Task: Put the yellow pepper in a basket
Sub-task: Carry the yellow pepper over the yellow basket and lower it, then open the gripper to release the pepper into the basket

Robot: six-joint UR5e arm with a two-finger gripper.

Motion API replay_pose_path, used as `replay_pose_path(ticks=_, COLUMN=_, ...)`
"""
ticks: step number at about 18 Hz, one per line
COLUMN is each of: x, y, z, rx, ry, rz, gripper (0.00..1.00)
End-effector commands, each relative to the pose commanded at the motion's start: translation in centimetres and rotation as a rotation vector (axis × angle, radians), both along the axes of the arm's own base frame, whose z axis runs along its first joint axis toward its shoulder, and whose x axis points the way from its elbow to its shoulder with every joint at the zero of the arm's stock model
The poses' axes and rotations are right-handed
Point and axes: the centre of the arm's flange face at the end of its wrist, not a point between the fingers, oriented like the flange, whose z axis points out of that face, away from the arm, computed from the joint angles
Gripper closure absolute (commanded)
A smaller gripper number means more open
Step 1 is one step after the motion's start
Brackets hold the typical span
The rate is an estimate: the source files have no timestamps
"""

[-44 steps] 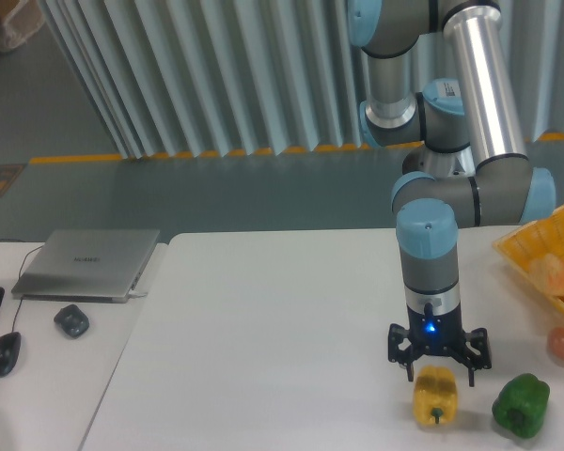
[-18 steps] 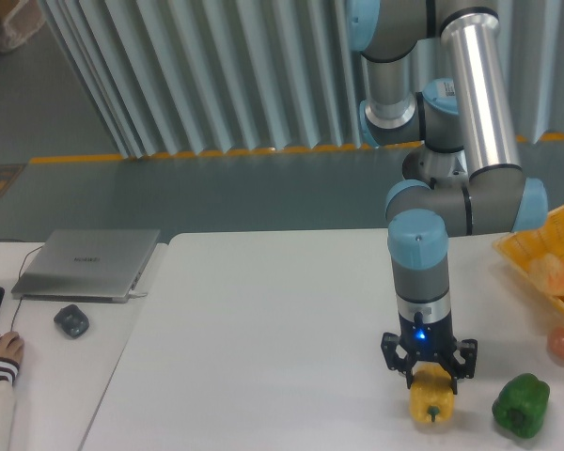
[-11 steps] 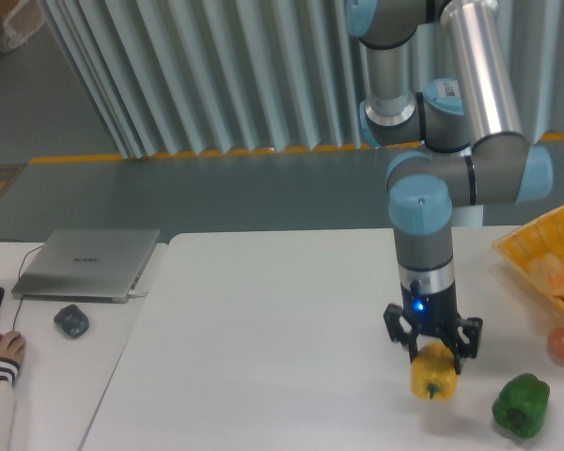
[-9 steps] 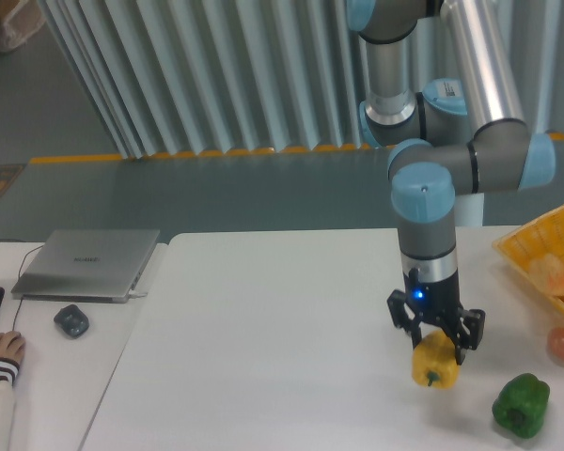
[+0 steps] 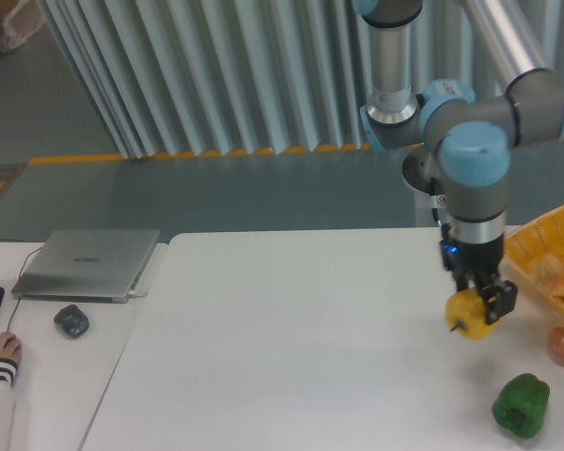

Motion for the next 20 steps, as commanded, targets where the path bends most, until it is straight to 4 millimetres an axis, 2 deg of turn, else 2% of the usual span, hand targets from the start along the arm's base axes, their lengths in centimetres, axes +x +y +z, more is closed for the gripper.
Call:
replay_pose_path(ticks=2, x=-0.5, y=-1.8, z=0.5, rx=-0.012, ry=-0.033, rz=-0.046, gripper=0.53)
replay_pose_path(ticks=4, x=-1.8, y=-3.6, z=0.6, rx=-0.022, ry=-0.058, rz=-0.104, gripper=0.54)
replay_pose_path(ticks=7, x=-4.2, y=-6.7, z=1.6, rx=-0.012, ry=-0.06, rz=-0.159, gripper=0.54)
replay_pose_path(ticks=10, x=-7.2, y=-10.2, z=2.9, rx=0.087, ry=-0.063, rz=-0.112, gripper=0.56)
replay_pose_path(ticks=15, x=-9.2, y=-11.3, z=3.9, rx=0.133, ry=-0.001, rz=-0.07, gripper=0.56)
replay_pose_path(ticks=17, x=-10.7, y=-11.8, z=4.4, rx=0.144, ry=0.028, rz=-0.045, gripper=0.56)
replay_pose_path(ticks=20, x=-13.6, y=-12.6, z=3.2, rx=0.155, ry=0.076, rz=-0.013, gripper=0.56)
